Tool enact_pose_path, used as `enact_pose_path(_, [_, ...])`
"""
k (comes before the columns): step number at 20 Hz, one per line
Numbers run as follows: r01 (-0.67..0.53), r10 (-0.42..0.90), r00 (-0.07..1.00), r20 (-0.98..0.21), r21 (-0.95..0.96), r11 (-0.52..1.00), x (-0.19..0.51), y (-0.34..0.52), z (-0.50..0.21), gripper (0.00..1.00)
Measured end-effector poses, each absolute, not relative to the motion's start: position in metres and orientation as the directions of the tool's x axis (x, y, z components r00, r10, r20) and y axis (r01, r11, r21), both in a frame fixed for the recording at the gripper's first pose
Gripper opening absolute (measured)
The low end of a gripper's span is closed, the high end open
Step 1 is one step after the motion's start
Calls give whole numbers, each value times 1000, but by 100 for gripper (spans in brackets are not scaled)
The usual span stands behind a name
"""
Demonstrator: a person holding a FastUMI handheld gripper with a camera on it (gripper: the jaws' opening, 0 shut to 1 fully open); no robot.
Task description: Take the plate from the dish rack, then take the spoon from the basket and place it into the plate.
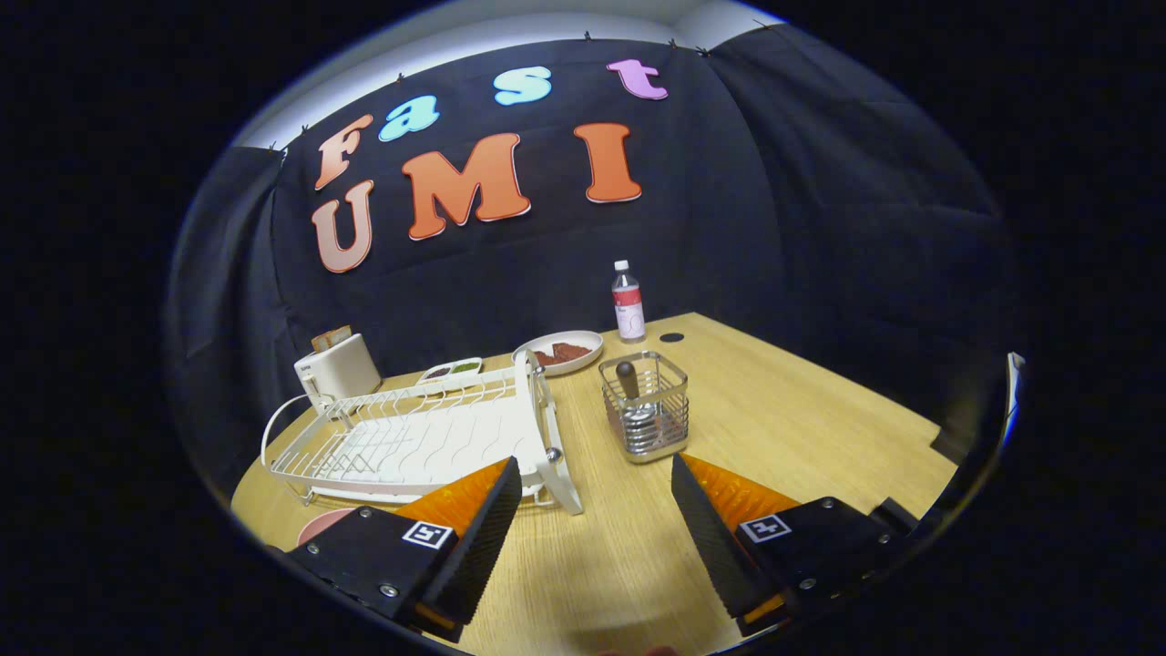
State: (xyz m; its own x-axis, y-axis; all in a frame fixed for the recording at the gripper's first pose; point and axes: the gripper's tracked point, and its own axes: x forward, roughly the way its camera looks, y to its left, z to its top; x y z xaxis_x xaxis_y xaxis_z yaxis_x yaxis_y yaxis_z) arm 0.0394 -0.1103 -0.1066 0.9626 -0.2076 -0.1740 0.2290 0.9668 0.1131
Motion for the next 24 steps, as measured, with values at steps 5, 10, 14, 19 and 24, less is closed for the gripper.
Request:
enact_pose_path(5, [267, -267, 964, -16, 16, 964, 69, -136, -80, 98])
enact_pose_path(10, [302, -300, 953, 50, -36, 953, 104, -155, -76, 96])
enact_pose_path(14, [290, -289, 957, 20, -29, 957, 129, -154, -91, 82])
enact_pose_path(19, [290, -289, 956, -38, 0, 957, 148, -152, -109, 44])
enact_pose_path(24, [310, -310, 951, -22, -6, 951, 155, -155, -108, 14])
